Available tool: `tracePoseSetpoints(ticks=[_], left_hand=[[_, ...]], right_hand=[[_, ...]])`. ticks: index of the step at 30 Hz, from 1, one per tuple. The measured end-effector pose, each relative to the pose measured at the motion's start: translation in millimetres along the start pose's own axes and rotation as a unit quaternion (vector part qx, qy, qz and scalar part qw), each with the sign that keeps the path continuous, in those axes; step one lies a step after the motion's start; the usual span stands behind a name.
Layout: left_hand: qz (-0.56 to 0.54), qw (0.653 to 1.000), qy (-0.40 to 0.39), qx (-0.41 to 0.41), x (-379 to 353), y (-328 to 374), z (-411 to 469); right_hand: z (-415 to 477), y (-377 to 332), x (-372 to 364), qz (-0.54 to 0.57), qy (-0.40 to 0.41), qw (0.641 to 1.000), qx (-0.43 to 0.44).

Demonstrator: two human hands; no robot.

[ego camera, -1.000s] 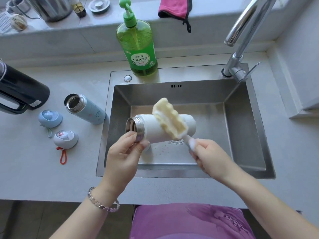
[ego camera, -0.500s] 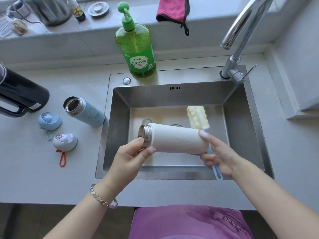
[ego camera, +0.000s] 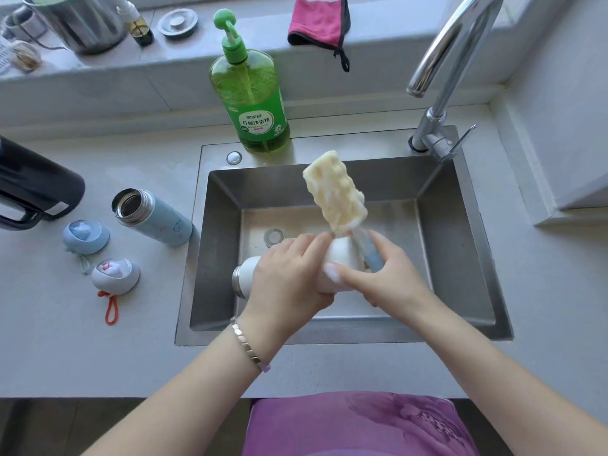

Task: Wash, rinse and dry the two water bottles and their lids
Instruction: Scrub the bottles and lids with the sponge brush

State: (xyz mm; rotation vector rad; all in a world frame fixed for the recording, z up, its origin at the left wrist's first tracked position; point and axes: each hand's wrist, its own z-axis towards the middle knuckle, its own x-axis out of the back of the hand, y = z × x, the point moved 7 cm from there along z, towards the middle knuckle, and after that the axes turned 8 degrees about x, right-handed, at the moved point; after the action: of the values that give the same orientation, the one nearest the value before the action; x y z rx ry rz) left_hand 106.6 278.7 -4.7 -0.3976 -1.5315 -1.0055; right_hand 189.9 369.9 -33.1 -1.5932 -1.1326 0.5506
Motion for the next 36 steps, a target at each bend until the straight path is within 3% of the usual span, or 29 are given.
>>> tracePoseSetpoints(ticks=[5, 8, 10, 14, 23, 31, 36], left_hand=[[-0.155, 0.975, -0.027, 0.159, 9, -28, -13], [-0.187, 0.964, -0.019, 0.187, 11, -37, -15], [-0.202, 0.960, -0.024, 0.191, 10, -37, -15], [-0.197, 0.966, -0.023, 0.168, 15, -33, -15], [-0.218, 0.955, -0.027, 0.201, 18, -39, -11], [-0.237, 0.949, -0.029, 0.205, 15, -41, -6], [-0.215, 0.953, -0.050, 0.208, 11, -40, -10]], right_hand=[[-20, -10, 44, -0.152, 0.046, 0.987, 0.039], [-42, -8, 18, -0.228, -0.029, 0.971, 0.062], [-50, -8, -1, -0.211, -0.075, 0.973, 0.060], [-37, -7, 13, -0.185, -0.017, 0.982, 0.042], [-39, 0, 0, -0.054, -0.047, 0.997, 0.007], [-32, -13, -1, -0.089, -0.052, 0.994, 0.040], [-31, -15, 4, -0.064, -0.051, 0.997, 0.013]])
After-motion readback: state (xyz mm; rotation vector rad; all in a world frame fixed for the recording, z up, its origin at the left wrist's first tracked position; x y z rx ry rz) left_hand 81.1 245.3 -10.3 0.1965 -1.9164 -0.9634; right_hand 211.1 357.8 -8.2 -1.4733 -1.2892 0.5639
